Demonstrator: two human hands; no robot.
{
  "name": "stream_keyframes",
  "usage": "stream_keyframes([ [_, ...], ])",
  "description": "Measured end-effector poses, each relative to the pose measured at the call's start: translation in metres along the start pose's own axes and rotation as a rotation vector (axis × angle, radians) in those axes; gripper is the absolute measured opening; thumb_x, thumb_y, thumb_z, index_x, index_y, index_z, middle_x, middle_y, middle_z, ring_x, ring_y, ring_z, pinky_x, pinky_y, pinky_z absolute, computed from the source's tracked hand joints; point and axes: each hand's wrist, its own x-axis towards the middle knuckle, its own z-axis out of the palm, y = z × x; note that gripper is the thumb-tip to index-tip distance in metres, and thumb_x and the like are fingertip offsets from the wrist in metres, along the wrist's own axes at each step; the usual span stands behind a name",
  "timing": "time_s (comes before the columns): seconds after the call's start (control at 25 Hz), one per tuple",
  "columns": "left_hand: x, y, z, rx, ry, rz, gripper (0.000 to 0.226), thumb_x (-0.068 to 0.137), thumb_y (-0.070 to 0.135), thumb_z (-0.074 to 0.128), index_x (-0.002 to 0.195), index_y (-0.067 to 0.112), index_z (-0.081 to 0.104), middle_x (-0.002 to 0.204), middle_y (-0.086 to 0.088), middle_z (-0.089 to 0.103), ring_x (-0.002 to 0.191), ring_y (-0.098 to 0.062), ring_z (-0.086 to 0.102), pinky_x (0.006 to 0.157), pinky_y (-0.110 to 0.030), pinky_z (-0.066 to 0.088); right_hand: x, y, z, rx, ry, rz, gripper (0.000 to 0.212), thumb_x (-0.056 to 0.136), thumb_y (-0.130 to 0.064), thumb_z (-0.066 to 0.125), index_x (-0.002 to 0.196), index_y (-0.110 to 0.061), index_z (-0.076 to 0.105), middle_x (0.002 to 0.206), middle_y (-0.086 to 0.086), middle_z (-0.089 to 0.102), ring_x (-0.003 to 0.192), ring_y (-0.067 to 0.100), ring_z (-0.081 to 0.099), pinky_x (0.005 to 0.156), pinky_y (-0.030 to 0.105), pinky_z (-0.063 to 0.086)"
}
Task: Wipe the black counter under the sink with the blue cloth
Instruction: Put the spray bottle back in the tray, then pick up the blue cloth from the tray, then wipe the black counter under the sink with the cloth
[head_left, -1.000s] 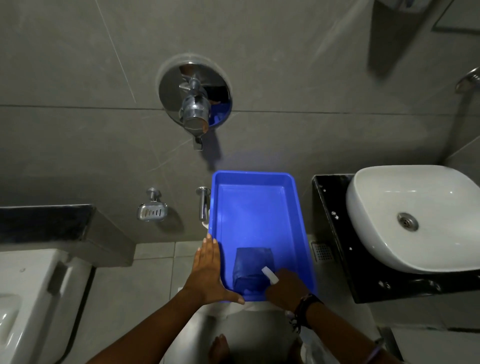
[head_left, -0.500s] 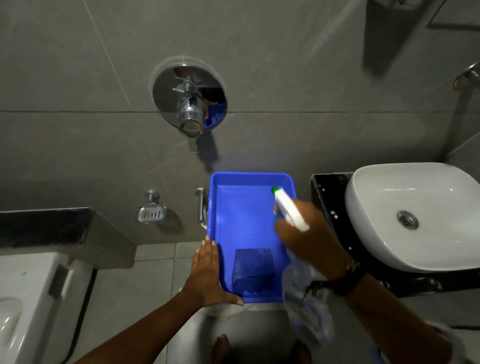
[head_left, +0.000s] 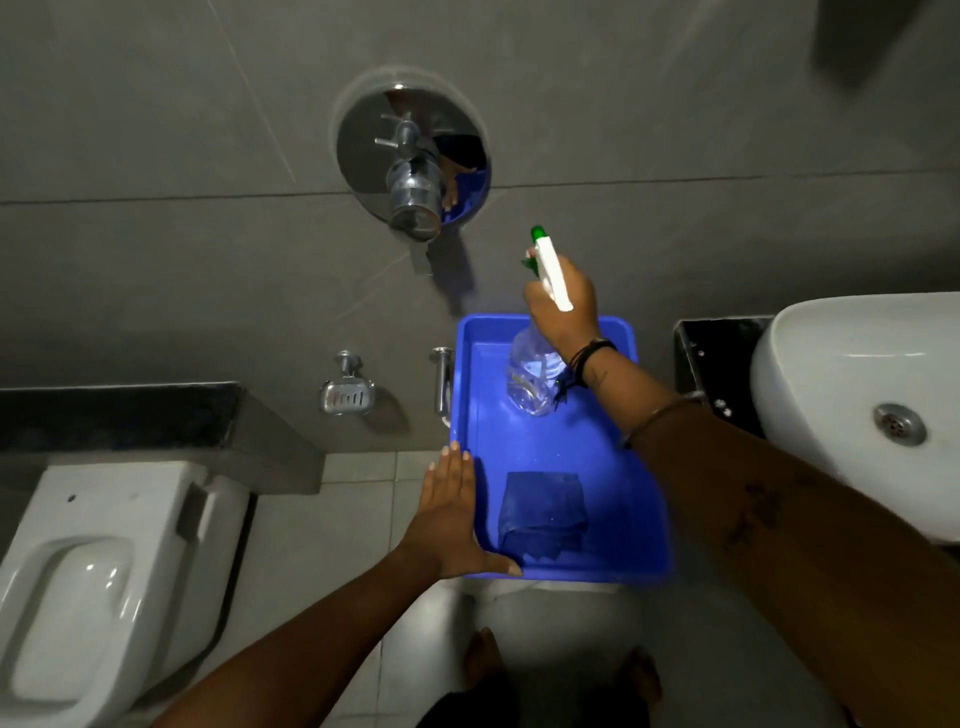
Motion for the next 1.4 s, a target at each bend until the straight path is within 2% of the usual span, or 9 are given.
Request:
stream_keyframes([
  [0.16,0.008,0.020,-0.001,-0.053,0.212,0.186,0.087,0.093,0.055,0.058,0.155,0.003,0.026,0.165,-0.013,0.018,0.154,-0.032,0.014,0.124,-0.030,-0.003,0.008,0.025,-0.009,-0.030,-0.061,0.070,0.060,0.074,-0.031,0.069,0.125,-0.006,0.051,0.114,0.014,0.063,0.094,0.022,0.059,0.080,0.023,0.050],
  [0.28,0.024,0.044,0.005,-0.521,0.235,-0.256,0.049,0.094,0.027,0.070,0.133,0.001,0.055,0.135,-0.016,0.059,0.125,-0.030,0.055,0.106,-0.034,0.040,-0.042,0.078,-0.022,-0.194,-0.055,0.277,0.099,0.066,-0.046,0.080,0.142,-0.006,0.030,0.149,0.017,0.035,0.136,0.028,0.034,0.112,0.036,0.033],
  [0.36,0.040,0.058,0.010,-0.735,0.155,-0.517,0.026,0.088,0.021,0.076,0.096,0.003,0.060,0.095,-0.017,0.061,0.091,-0.028,0.058,0.082,-0.036,0.047,-0.098,0.123,-0.023,-0.375,-0.133,0.450,0.077,0.070,-0.037,0.080,0.127,0.001,0.045,0.136,0.025,0.047,0.128,0.036,0.044,0.105,0.042,0.039],
  [0.6,0.056,0.062,0.015,-1.097,-0.022,-0.764,0.023,0.085,0.011,0.079,0.078,0.005,0.058,0.081,-0.018,0.065,0.067,-0.023,0.059,0.056,-0.027,0.050,-0.166,0.157,-0.012,-0.247,-0.194,0.815,0.028,0.071,-0.013,0.081,0.080,0.004,0.061,0.097,0.021,0.065,0.093,0.028,0.063,0.071,0.037,0.047],
  [0.76,0.036,0.081,-0.003,-1.345,-0.036,-0.641,0.023,0.096,0.008,0.064,0.106,-0.012,0.067,0.112,-0.029,0.071,0.092,-0.031,0.067,0.080,-0.038,0.054,-0.159,0.141,-0.044,0.084,-0.242,0.884,0.031,0.071,-0.001,0.078,0.057,-0.007,0.050,0.064,0.010,0.055,0.058,0.019,0.054,0.042,0.021,0.040],
  [0.92,0.012,0.124,-0.027,-1.675,-0.105,-0.333,0.031,0.097,0.017,0.062,0.121,-0.002,0.068,0.120,-0.025,0.071,0.103,-0.034,0.072,0.081,-0.035,0.061,-0.156,0.122,-0.109,0.430,-0.327,0.753,0.022,0.070,-0.001,0.077,0.090,0.007,0.069,0.090,0.025,0.070,0.077,0.029,0.068,0.077,0.040,0.059],
  [1.16,0.007,0.224,0.019,-1.553,-0.155,-0.479,0.031,0.096,0.018,0.062,0.115,-0.006,0.070,0.113,-0.026,0.073,0.099,-0.035,0.073,0.086,-0.042,0.061,-0.180,0.146,-0.210,0.235,-0.414,0.655,0.012,0.078,-0.004,0.073,0.086,-0.002,0.064,0.086,0.018,0.062,0.067,0.019,0.056,0.063,0.029,0.047],
  [1.32,0.025,0.292,0.070,-0.962,0.401,-0.520,0.013,0.090,0.008,0.073,0.087,-0.004,0.069,0.072,-0.023,0.070,0.064,-0.037,0.070,0.055,-0.037,0.056,-0.178,0.166,-0.305,-0.106,-0.253,0.468,0.028,0.076,-0.023,0.075,0.098,-0.010,0.066,0.087,0.015,0.071,0.078,0.019,0.064,0.076,0.030,0.051],
  [1.4,0.034,0.335,0.097,-0.613,0.535,-0.310,0.007,0.086,0.003,0.075,0.089,0.001,0.069,0.073,-0.019,0.068,0.073,-0.036,0.068,0.061,-0.038,0.052,-0.170,0.173,-0.360,-0.085,-0.129,0.410,0.024,0.076,-0.024,0.074,0.095,-0.010,0.069,0.084,0.011,0.072,0.079,0.022,0.068,0.084,0.038,0.056],
])
